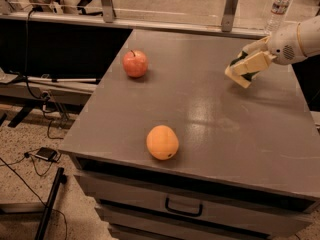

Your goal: Pick sponge

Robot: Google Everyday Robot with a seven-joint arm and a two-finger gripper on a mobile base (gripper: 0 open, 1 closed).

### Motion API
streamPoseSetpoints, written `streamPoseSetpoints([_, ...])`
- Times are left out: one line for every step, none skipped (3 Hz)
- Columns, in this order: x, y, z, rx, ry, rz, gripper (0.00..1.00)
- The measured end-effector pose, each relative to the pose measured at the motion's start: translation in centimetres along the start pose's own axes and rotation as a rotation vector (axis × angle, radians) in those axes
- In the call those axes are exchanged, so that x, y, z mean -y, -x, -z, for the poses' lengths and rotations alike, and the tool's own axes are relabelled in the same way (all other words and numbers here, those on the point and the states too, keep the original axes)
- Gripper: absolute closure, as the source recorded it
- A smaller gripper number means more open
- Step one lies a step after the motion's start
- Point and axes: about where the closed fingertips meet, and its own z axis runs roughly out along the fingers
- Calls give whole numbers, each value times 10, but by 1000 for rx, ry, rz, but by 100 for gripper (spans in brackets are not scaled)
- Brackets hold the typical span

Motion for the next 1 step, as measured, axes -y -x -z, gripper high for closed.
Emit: streamPoseSetpoints([0,0,0,0,0,0,100])
